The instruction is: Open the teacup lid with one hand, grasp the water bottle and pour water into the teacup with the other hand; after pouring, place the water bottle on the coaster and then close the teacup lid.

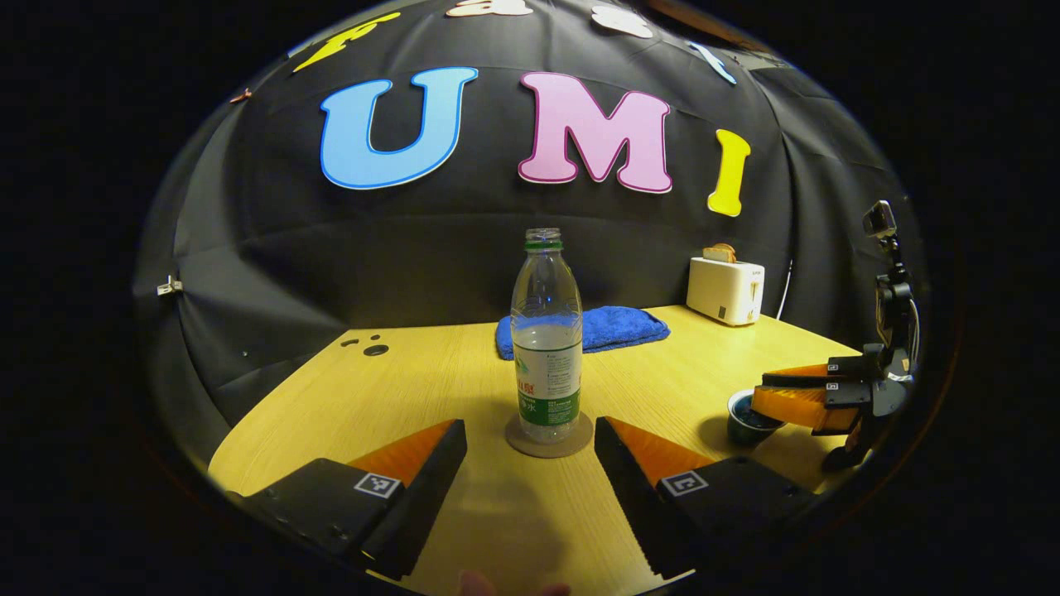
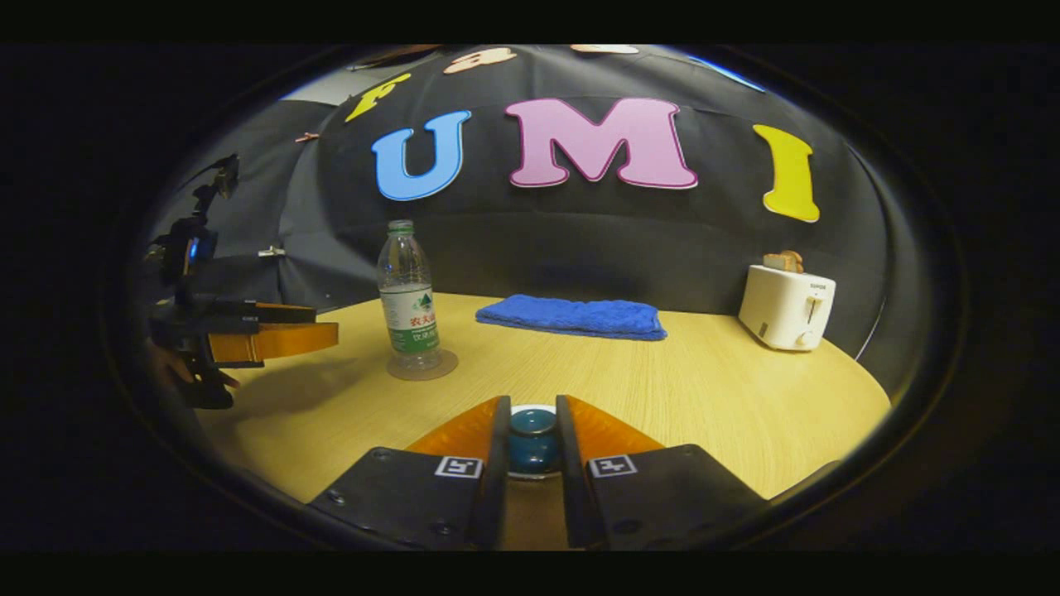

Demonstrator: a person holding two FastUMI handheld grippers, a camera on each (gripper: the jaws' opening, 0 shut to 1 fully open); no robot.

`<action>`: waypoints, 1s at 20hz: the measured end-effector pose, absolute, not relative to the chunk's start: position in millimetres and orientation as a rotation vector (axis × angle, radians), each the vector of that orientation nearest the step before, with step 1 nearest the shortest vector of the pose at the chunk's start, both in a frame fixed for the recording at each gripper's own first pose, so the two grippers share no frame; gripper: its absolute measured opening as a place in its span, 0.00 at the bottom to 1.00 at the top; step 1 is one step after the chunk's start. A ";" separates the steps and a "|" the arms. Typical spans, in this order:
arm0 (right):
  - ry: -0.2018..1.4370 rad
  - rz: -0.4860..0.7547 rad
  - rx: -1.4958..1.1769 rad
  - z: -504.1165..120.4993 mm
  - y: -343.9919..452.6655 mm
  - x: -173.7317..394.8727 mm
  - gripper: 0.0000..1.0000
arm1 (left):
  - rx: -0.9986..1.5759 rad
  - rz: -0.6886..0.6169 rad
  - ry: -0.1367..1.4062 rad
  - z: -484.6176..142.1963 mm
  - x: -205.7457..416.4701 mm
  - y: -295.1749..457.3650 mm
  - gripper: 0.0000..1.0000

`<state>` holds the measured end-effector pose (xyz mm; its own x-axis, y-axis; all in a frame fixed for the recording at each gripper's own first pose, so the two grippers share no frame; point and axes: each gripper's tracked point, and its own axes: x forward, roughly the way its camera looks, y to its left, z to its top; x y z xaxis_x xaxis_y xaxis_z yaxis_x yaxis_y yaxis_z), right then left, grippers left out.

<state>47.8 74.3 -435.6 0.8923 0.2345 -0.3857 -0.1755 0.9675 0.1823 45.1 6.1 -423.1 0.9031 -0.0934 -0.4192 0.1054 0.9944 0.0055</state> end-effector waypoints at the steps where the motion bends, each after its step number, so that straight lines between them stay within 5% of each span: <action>1: 0.417 0.215 0.146 -435.4 74.0 48.3 0.33 | 0.026 -0.101 0.430 -422.3 44.7 5.0 0.98; 3: 0.413 0.216 0.150 -432.2 73.1 47.7 0.34 | 0.021 -0.110 0.432 -419.4 43.8 0.4 0.98; 4: 0.398 0.213 0.153 -425.7 72.6 46.6 0.51 | 0.024 -0.115 0.430 -415.5 42.8 -1.3 0.98; 8: 0.355 0.190 0.138 -391.6 62.5 51.6 0.77 | 0.029 -0.115 0.414 -394.5 43.9 -8.5 0.98; 14: 0.308 0.145 0.138 -300.9 44.2 60.6 0.93 | 0.029 -0.070 0.388 -330.9 41.5 -17.1 0.98; 20: 0.222 0.133 0.153 -168.3 35.5 64.6 0.95 | 0.018 -0.089 0.343 -225.3 38.5 -46.8 0.99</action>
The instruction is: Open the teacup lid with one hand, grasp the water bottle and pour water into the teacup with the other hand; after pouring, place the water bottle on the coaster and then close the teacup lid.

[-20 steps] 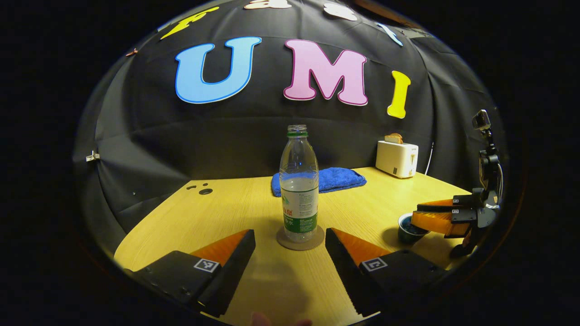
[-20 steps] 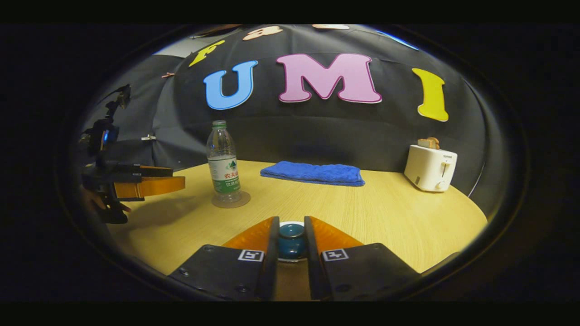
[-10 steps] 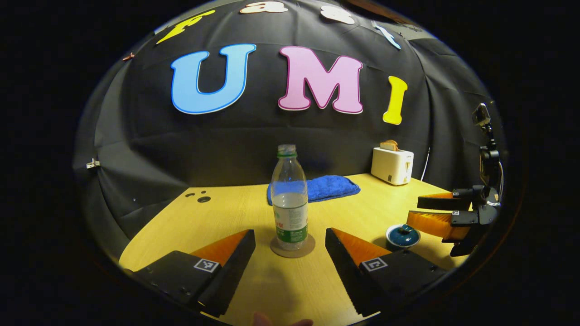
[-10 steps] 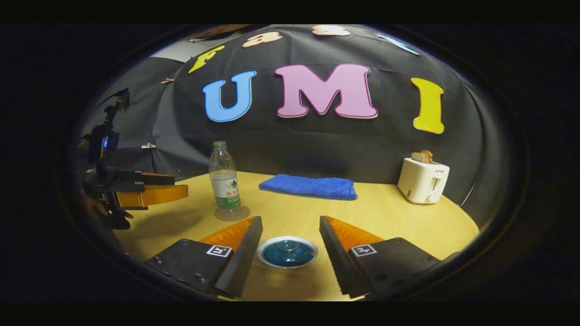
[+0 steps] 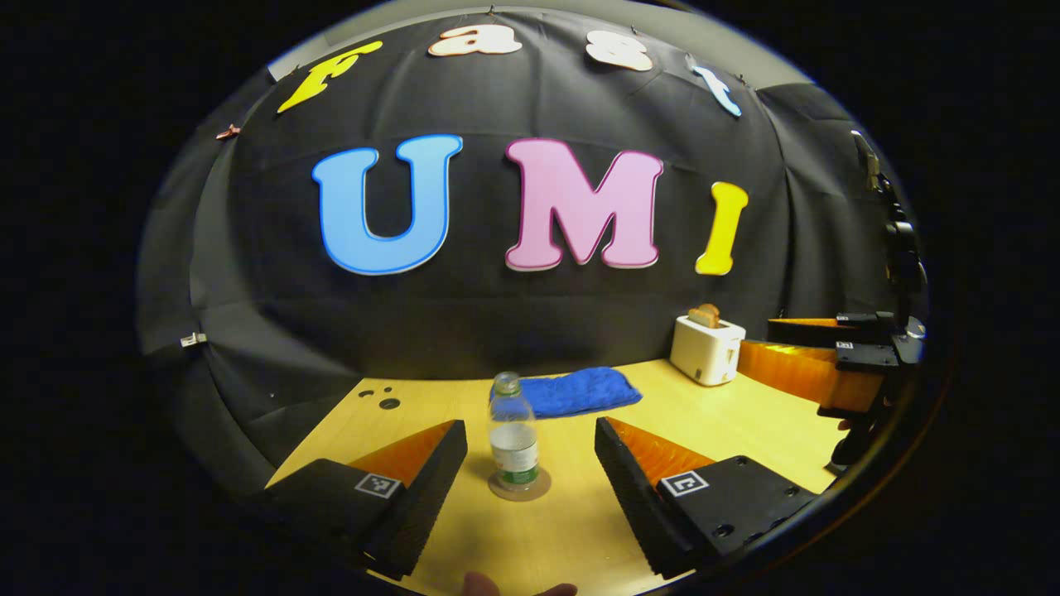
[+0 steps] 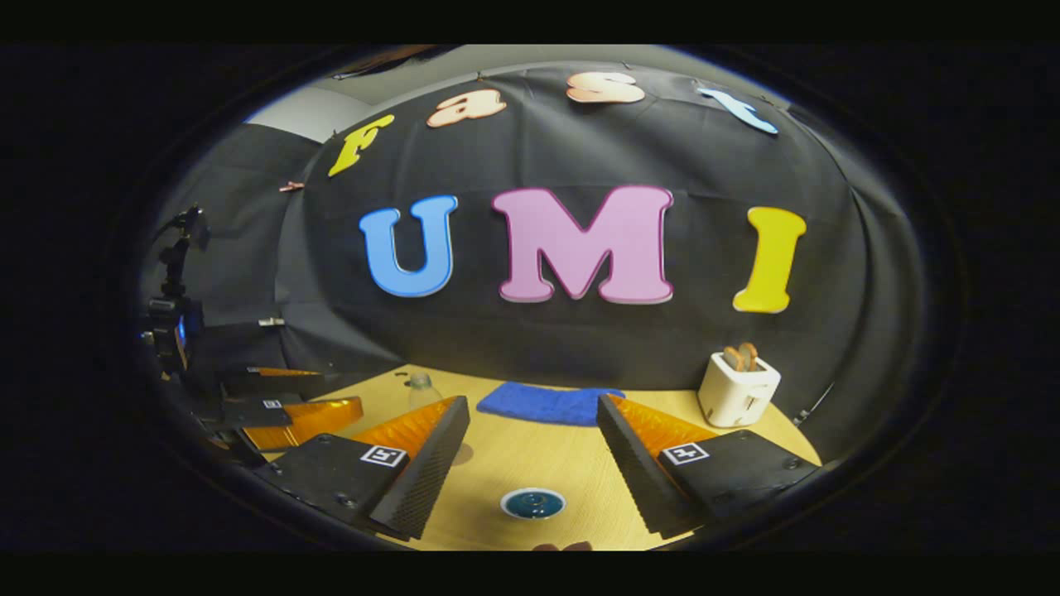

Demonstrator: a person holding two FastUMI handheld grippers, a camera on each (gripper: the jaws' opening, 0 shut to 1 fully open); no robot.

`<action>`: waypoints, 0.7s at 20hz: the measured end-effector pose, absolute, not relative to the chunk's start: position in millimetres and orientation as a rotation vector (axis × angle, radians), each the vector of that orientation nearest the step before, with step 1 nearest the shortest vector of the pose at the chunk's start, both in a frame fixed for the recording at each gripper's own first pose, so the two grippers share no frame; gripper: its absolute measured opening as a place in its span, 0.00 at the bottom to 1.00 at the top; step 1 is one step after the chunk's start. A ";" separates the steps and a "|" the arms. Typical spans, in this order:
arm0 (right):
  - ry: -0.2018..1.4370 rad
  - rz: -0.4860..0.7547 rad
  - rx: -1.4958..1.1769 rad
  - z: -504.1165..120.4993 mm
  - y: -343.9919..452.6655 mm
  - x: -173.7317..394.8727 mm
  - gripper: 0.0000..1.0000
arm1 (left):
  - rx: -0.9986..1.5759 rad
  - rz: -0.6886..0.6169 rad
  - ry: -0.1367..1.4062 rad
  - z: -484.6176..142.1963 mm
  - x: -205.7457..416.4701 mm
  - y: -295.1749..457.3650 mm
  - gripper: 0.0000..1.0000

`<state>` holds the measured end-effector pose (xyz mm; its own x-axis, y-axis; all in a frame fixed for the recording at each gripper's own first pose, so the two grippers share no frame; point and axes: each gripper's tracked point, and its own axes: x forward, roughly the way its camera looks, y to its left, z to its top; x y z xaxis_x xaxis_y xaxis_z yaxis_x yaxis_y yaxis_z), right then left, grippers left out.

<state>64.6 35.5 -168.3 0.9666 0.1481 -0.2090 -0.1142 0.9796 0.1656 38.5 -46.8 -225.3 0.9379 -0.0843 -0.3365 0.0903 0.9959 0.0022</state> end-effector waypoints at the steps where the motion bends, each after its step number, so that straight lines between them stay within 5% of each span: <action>1: 0.204 0.128 0.146 -148.9 32.0 64.0 0.95 | 0.025 -0.093 0.333 -210.1 36.5 -48.8 0.98; 14: 0.183 0.105 0.109 -82.8 31.5 16.9 0.95 | 0.027 -0.006 0.340 -165.5 -10.0 -7.8 0.98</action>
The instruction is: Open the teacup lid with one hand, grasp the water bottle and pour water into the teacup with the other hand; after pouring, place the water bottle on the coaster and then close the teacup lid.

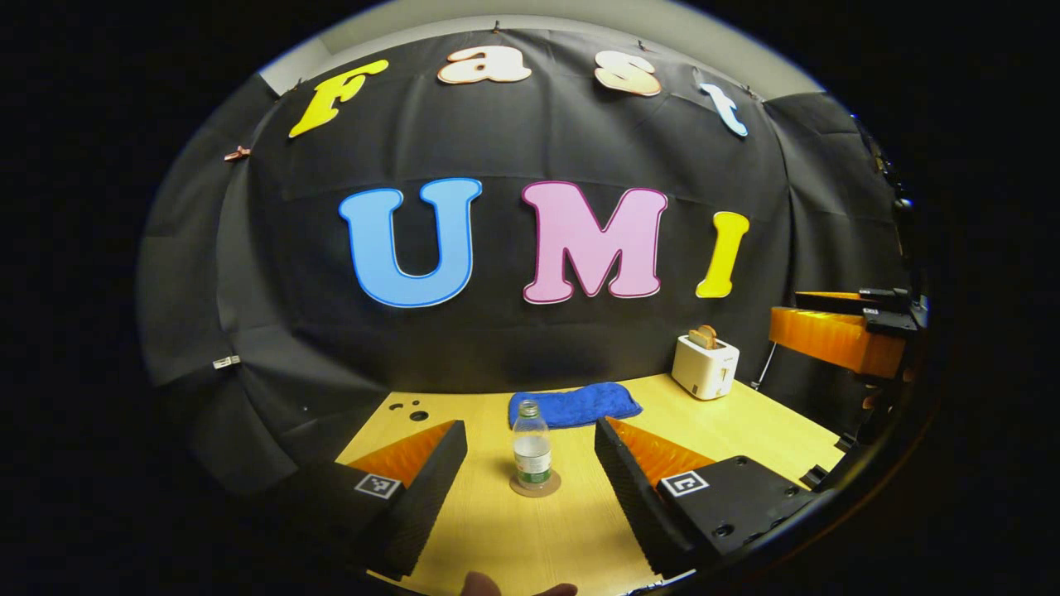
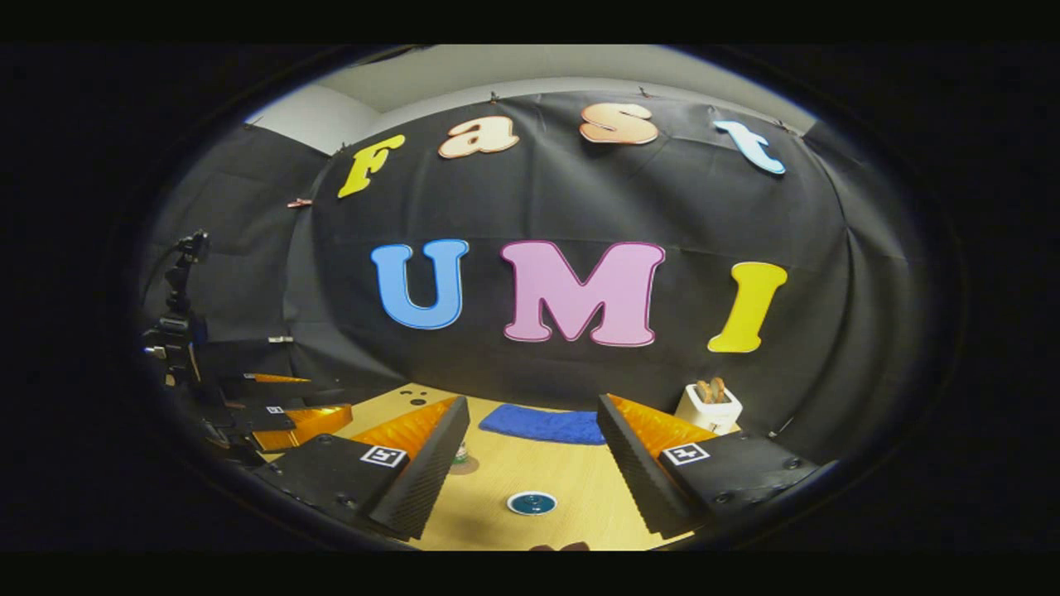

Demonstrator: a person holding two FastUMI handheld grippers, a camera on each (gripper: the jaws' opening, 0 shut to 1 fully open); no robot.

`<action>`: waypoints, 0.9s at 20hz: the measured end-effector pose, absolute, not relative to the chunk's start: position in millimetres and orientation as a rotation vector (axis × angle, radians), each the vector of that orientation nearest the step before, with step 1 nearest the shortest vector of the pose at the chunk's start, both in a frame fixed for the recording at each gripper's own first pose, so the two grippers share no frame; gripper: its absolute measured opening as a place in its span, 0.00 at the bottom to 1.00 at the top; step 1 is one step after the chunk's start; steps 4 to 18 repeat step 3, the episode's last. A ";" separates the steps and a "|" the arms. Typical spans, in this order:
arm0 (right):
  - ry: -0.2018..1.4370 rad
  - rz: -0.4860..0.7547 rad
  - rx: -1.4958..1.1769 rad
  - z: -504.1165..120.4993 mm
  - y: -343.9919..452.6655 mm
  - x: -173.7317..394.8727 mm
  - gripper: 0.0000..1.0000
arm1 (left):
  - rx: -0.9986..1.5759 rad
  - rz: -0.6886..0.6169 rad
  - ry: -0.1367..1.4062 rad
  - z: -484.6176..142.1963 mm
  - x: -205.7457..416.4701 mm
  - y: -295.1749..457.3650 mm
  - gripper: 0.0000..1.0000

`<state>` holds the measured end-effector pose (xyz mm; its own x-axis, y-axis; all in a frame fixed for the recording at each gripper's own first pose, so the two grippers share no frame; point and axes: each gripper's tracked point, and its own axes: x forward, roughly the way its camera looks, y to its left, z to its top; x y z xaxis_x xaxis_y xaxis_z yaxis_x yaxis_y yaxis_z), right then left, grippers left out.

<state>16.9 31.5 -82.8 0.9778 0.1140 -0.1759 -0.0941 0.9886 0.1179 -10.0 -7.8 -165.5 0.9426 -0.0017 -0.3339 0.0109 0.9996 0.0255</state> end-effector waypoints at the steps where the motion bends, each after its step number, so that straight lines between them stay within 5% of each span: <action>1: 0.177 0.103 0.104 -79.4 30.9 15.9 0.95 | 0.027 0.001 0.334 -162.2 -10.0 -3.9 0.98; 18: 0.167 0.100 0.100 -73.6 31.8 14.1 0.97 | 0.027 0.005 0.320 -157.9 -9.1 -1.0 0.98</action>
